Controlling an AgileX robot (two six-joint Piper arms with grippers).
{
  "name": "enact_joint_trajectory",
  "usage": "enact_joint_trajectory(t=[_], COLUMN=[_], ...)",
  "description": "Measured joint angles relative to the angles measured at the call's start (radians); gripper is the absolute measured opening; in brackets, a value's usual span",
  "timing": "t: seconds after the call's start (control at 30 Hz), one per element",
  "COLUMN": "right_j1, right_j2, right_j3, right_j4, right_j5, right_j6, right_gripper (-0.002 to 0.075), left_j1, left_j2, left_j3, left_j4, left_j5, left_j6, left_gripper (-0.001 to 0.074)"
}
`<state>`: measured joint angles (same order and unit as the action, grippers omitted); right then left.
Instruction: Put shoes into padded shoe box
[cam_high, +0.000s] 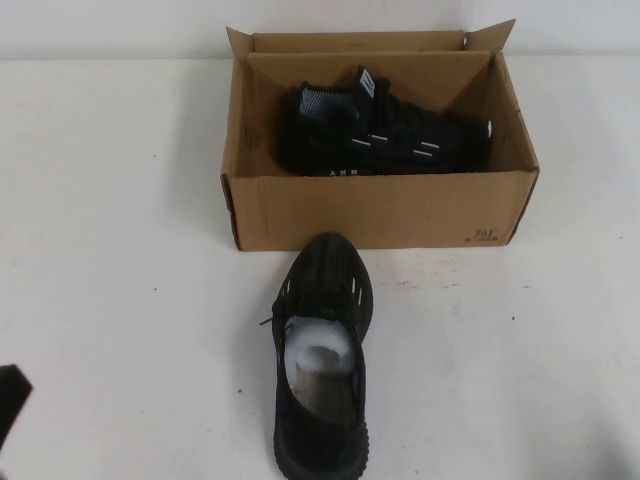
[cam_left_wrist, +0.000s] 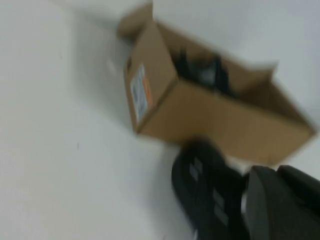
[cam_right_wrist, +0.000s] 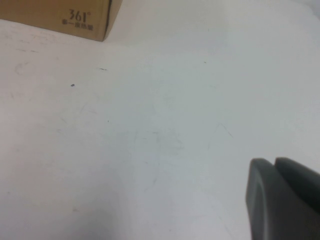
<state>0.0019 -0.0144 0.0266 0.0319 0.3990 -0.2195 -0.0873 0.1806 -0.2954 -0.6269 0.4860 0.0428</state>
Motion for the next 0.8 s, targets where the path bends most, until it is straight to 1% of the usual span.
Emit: enact_joint_trajectory(t=[0.1, 0.23, 0.33, 0.5, 0.6, 0.7, 0.8], right_j1=[0.0, 0.0, 0.0, 0.0, 0.0, 0.0, 0.0], right_j2=[0.0, 0.0, 0.0, 0.0, 0.0, 0.0, 0.0], right_j3=[0.0, 0.0, 0.0, 0.0, 0.0, 0.0, 0.0], right_j4=[0.0, 0.0, 0.0, 0.0, 0.0, 0.0, 0.0], right_j5=[0.0, 0.0, 0.0, 0.0, 0.0, 0.0, 0.0], right_j6=[0.0, 0.0, 0.0, 0.0, 0.0, 0.0, 0.0], right_gripper=[-0.0008, -0.0008, -0.0008, -0.0008, -0.0008, -0.0008, -0.0008], left_j1=[0.0, 0.0, 0.0, -0.003, -0.06, -0.164, -0.287], left_j2=[0.167, 0.4, 0.557, 0.8, 0.922, 1.043, 1.153], left_j3=[-0.141, -0.29, -0.382, -0.515, -0.607, -0.72, -0.826], left_j4=[0.069, 0.078, 0.057, 0.02, 0.019, 0.062, 0.138], left_j5=[0.199, 0.365, 0.425, 0.472, 0.481, 0.485, 0.514], left_j6=[0.089, 0.342, 0.497, 0.697, 0.79, 0.824, 0.833], left_gripper=[-0.0004, -0.0005, -0.0004, -0.0004, -0.0004, -0.0004, -0.0004])
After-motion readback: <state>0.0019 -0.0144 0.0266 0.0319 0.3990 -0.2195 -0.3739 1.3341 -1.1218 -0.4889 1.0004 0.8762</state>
